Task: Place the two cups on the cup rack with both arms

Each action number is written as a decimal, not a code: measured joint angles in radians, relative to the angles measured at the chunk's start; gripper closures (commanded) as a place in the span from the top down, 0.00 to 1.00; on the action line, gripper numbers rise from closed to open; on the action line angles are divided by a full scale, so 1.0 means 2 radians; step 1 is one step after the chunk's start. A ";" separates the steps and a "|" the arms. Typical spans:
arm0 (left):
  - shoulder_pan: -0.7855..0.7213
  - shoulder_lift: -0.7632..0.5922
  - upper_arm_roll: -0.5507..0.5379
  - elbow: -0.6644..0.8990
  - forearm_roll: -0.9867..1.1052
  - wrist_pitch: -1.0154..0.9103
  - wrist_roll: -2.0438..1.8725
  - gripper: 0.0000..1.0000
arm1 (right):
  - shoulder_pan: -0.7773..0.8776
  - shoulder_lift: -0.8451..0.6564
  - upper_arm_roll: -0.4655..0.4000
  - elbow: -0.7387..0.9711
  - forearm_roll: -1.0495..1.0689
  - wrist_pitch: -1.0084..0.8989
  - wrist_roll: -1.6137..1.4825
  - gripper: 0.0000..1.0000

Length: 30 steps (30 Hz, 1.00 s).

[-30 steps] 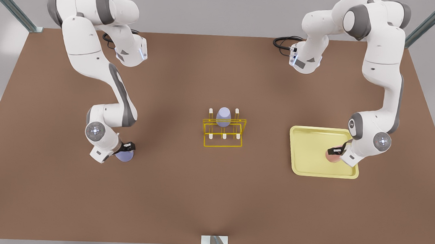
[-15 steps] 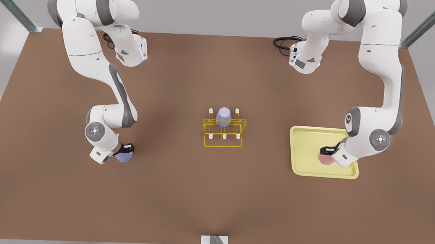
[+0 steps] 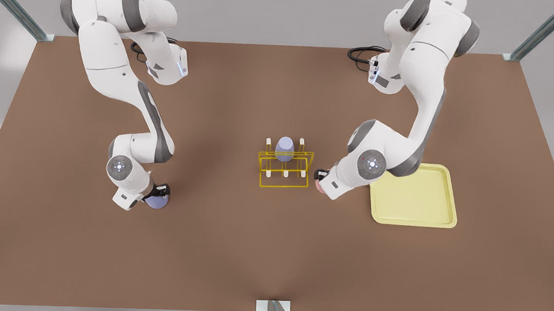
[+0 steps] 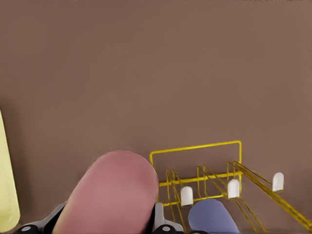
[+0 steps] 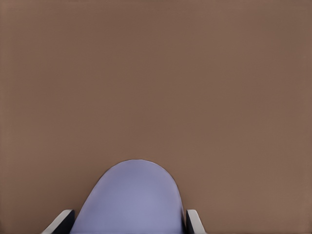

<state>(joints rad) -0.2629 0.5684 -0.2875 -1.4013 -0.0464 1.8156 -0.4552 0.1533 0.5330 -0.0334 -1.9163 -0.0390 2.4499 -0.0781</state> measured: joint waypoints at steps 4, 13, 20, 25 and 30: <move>-0.027 0.010 0.000 0.018 -0.006 -0.012 -0.061 0.84 | 0.001 -0.002 0.009 0.010 0.002 -0.001 -0.002 0.87; -0.048 0.033 -0.007 0.023 -0.007 -0.011 -0.158 1.00 | 0.000 -0.016 0.084 0.037 0.003 -0.010 -0.007 0.87; -0.037 0.035 -0.006 0.035 -0.006 -0.015 -0.206 1.00 | 0.001 -0.014 0.143 0.066 0.024 -0.023 -0.011 0.87; 0.078 0.006 -0.004 0.219 0.029 -0.205 -0.191 1.00 | 0.003 -0.009 0.195 0.097 0.044 -0.028 -0.013 0.87; 0.118 -0.006 -0.005 0.228 0.053 -0.338 -0.149 1.00 | 0.003 0.013 0.231 0.132 0.063 -0.031 -0.015 0.87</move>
<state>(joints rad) -0.0277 0.5569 -0.2981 -0.9444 0.0592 1.1393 -0.7523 0.1600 0.5583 0.4295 -1.6526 0.0880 2.3874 -0.1074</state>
